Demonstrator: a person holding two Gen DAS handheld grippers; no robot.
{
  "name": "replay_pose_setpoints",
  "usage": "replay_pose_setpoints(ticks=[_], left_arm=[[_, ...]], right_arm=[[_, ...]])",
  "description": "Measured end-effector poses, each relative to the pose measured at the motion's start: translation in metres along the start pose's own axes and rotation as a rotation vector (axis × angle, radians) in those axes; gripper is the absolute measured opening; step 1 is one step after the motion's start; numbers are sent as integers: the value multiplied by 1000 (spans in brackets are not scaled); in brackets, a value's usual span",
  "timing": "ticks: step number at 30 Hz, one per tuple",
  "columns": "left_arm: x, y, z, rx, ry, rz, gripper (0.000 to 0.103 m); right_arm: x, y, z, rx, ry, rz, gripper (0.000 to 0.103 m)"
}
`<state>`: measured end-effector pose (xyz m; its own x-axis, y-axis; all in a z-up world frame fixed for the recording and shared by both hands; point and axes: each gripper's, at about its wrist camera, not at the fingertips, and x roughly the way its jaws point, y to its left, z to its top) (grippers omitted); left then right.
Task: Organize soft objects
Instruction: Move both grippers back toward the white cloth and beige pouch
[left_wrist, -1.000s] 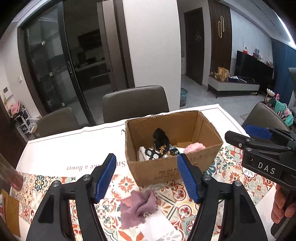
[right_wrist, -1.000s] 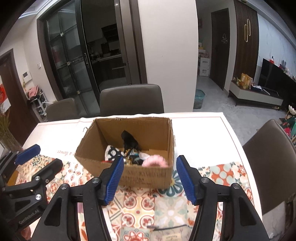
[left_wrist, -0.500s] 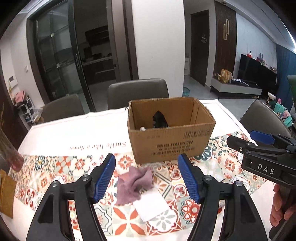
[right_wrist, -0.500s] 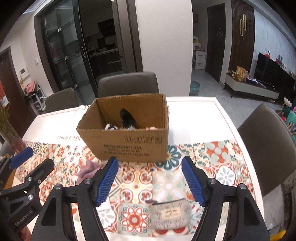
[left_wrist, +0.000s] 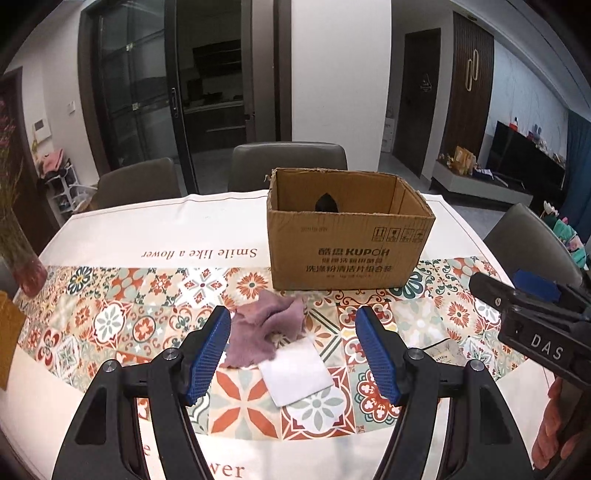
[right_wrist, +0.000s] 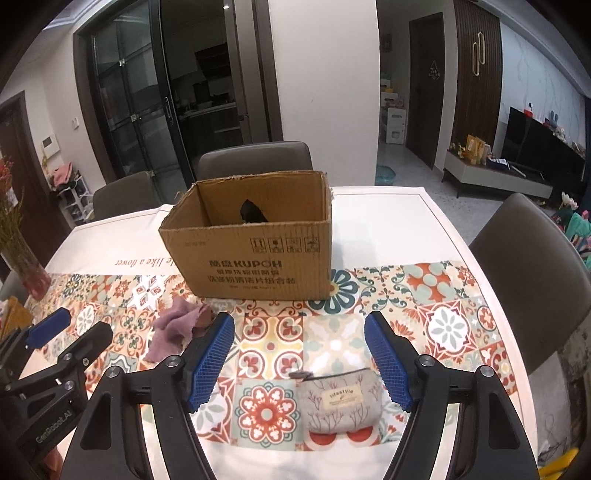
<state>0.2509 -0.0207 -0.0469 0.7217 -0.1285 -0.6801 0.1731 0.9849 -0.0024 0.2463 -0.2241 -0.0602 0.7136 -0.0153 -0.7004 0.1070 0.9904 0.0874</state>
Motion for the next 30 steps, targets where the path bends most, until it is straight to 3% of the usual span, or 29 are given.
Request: replay_pose_setpoints(ticks=[5,13,30], left_arm=[[-4,-1,-15,-36,-4,-2,72],[-4,-6,-36,-55,6,33,73],[19,-8,-82,-46,55,41,73]], right_arm=[[-1,-6,-18,48,13,28,74],[1,-13,-44,72,26,-7,78],[17,0,-88,-68,41,-81,78]])
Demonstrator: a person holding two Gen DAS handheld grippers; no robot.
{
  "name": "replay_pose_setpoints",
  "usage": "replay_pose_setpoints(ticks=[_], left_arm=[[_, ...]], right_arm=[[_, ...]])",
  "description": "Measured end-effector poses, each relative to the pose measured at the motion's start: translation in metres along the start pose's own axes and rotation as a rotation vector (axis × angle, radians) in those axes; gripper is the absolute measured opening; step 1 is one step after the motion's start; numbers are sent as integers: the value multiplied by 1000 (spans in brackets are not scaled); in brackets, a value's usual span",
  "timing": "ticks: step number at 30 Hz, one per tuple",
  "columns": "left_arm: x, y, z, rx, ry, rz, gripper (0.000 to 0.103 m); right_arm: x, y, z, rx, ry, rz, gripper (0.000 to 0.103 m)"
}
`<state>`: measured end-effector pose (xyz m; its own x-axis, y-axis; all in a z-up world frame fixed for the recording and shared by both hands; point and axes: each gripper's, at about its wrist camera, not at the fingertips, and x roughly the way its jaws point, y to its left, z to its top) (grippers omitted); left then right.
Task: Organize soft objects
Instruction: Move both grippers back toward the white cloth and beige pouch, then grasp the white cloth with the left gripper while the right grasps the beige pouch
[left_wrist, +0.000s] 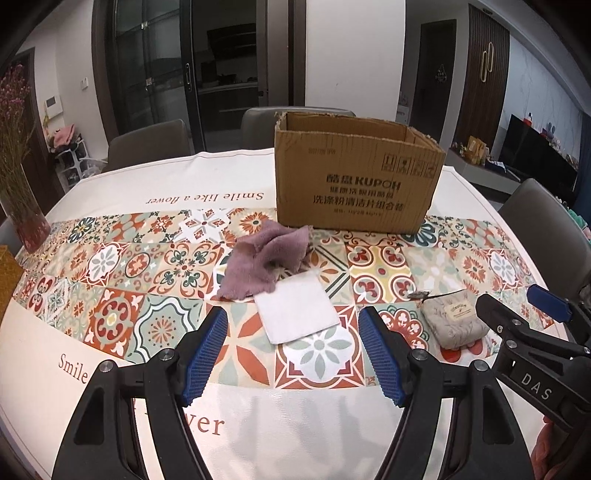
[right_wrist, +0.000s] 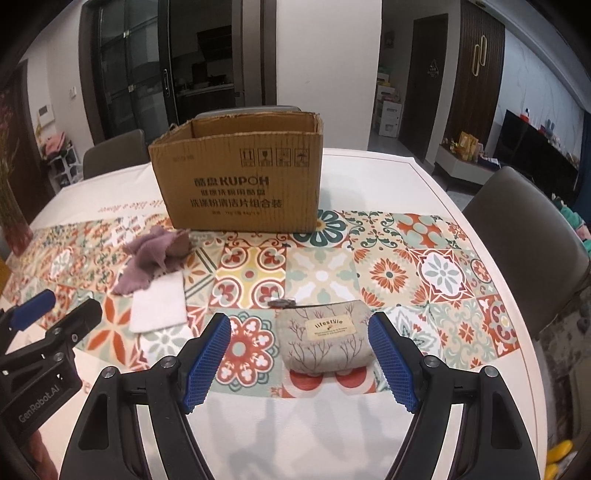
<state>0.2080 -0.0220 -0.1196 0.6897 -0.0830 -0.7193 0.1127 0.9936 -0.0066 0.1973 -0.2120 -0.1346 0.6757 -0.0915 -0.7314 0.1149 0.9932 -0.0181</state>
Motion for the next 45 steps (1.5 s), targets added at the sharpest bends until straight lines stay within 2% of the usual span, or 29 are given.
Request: replay_pose_setpoints(ticks=[5,10,15,23,34,45], left_arm=[[12,-1,-7,4,17,11,73],[28,-4,-12,26,38,21,73],[42,-6,-14,40,45,26,73],[64,-9,-15,65,51,32,73],[93,-10,-9,60,72,17,73],[126,-14,-10,78,131,32,73]], right_arm=[[7,8,-9,-69,-22,-61,78],[22,15,-17,-131,-2,-87,78],[39,15,-25,-137,37,-90,78],[59,15,-30,-165,52,-138,77],[78,21,-34,-180,96,-144,77],[94,19,-33,-168,137,-152,74]])
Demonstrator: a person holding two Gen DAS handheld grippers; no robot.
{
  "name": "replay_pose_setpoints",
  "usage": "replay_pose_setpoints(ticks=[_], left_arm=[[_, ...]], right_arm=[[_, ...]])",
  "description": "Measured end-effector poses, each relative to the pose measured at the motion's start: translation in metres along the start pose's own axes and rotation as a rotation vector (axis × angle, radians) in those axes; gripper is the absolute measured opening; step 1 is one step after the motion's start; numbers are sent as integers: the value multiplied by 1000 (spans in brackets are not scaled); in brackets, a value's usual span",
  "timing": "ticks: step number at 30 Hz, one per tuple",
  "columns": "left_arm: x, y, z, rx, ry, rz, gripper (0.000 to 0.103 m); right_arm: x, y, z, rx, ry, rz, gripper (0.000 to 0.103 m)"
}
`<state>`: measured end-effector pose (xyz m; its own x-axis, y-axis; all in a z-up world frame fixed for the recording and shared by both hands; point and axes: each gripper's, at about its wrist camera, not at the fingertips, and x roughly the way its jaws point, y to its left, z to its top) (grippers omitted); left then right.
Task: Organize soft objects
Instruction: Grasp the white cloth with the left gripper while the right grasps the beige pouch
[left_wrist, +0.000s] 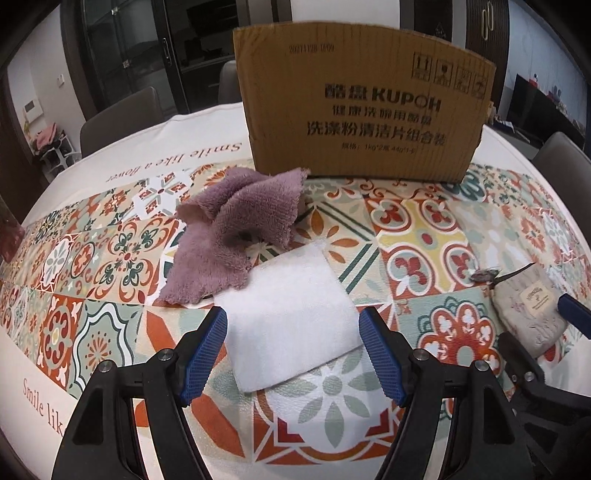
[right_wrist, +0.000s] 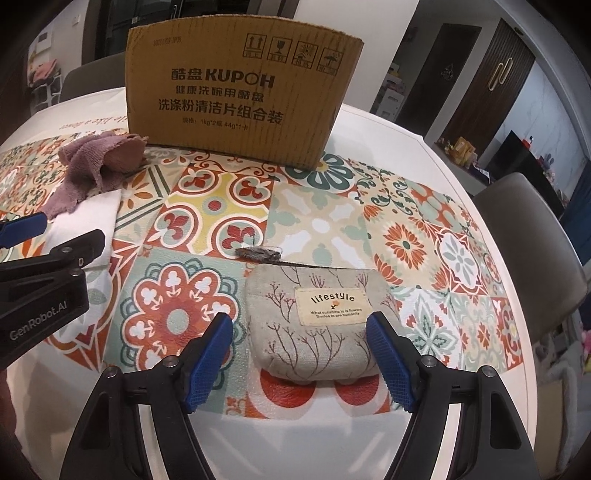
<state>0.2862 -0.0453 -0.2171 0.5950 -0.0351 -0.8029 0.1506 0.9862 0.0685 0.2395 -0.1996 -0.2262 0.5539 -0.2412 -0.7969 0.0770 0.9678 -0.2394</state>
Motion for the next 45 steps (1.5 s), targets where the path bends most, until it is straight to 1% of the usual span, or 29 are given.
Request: replay_pose_setpoints(ticks=[2,5,7,8,9,10,12,15,17,18,19,20,22,23,24,25,27,34,45], left_arm=[[5,0,-1,1,16,7,73],[10,0,-5,0,29,10,73],[12,0,-4,-3,27,6,73],[12,0,-4,-4,27,6,73],[13,0,-4,-5,26,4,70],[14,1,-4,-12,25,-6,66],[15,5,-4,-36,26,-34,65],[14,4,-5,-39,18,-47,59],[14,4,-5,-35,19,-57,54],[14,4,-5,-30,18,-61,49],[14,3,-5,-26,18,-66,42],[14,3,-5,-23,18,-68,40],[11,0,-4,-13,19,-72,27],[11,-1,-4,-7,20,-75,23],[10,-2,-3,-1,21,-80,15],[10,-2,-3,3,21,-81,11],[10,-5,-2,21,24,-76,8],[-1,-6,-5,25,31,-88,7],[-41,-7,0,34,-37,-117,7]], right_arm=[[3,-1,0,7,10,6,70],[6,-1,1,12,14,11,67],[6,-1,1,13,16,21,63],[6,-1,1,14,16,26,59],[6,-1,1,17,17,37,55],[6,-1,2,24,20,50,53],[7,-3,2,43,28,75,47],[7,-4,2,52,33,99,40],[7,-3,1,48,31,110,36],[6,-3,1,47,31,117,30],[6,-3,1,47,32,127,28],[6,-3,1,47,33,131,26],[6,-3,1,49,35,140,22],[6,-3,1,52,37,142,21],[7,-3,1,54,39,143,20],[6,-4,1,57,38,145,18],[4,-5,1,55,33,144,15],[-10,-11,1,55,-4,136,12],[-40,-15,4,23,-79,130,11]])
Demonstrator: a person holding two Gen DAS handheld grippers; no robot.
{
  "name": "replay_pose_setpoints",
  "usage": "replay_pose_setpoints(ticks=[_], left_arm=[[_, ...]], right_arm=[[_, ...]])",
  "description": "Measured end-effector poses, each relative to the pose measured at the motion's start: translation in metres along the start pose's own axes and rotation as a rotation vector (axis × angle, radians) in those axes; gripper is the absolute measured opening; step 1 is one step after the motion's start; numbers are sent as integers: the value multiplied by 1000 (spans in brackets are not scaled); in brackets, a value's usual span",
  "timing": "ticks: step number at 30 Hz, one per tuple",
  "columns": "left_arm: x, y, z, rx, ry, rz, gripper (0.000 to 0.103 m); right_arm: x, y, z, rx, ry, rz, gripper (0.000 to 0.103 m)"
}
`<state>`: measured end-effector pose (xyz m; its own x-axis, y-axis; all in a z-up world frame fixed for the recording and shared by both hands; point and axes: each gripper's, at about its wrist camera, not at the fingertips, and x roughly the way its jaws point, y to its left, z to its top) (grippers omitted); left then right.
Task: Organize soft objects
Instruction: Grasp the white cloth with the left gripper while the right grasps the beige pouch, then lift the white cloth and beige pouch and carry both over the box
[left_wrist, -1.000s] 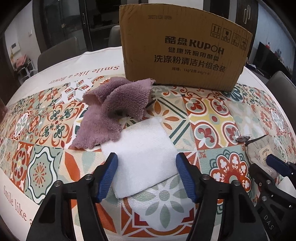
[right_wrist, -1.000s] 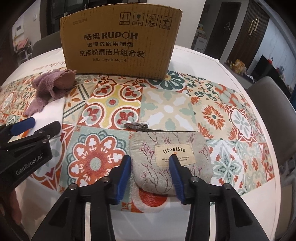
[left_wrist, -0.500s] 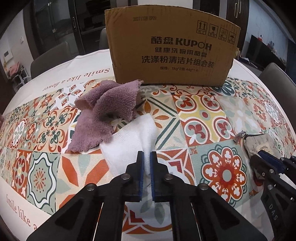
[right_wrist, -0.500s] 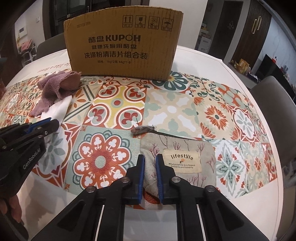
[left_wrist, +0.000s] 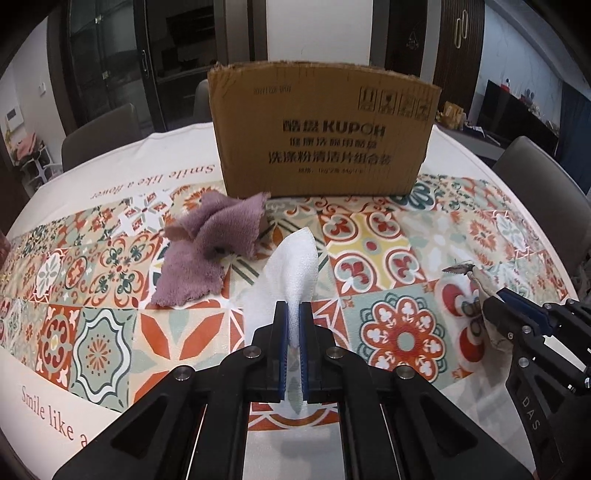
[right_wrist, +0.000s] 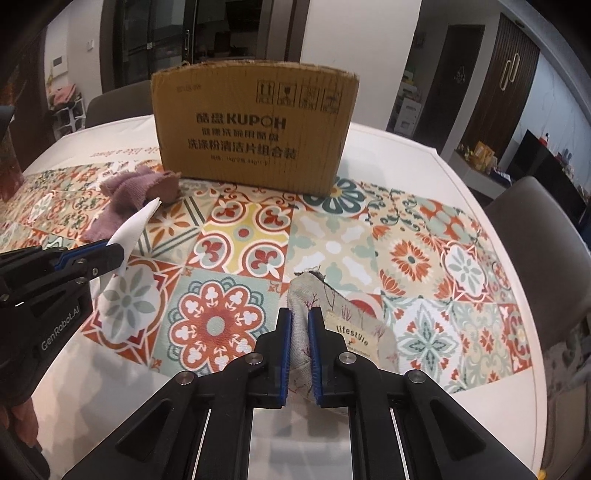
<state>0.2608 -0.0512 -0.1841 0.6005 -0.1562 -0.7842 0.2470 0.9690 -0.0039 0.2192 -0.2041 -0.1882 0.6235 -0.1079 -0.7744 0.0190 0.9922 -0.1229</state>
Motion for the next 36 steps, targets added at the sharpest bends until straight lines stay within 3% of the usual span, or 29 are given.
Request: replay_pose_setpoints(ticks=[36], left_arm=[[-127,1,39,-37,-232,31,7]], right_arm=[[-110,-4,47,-47,-307,-2,10]])
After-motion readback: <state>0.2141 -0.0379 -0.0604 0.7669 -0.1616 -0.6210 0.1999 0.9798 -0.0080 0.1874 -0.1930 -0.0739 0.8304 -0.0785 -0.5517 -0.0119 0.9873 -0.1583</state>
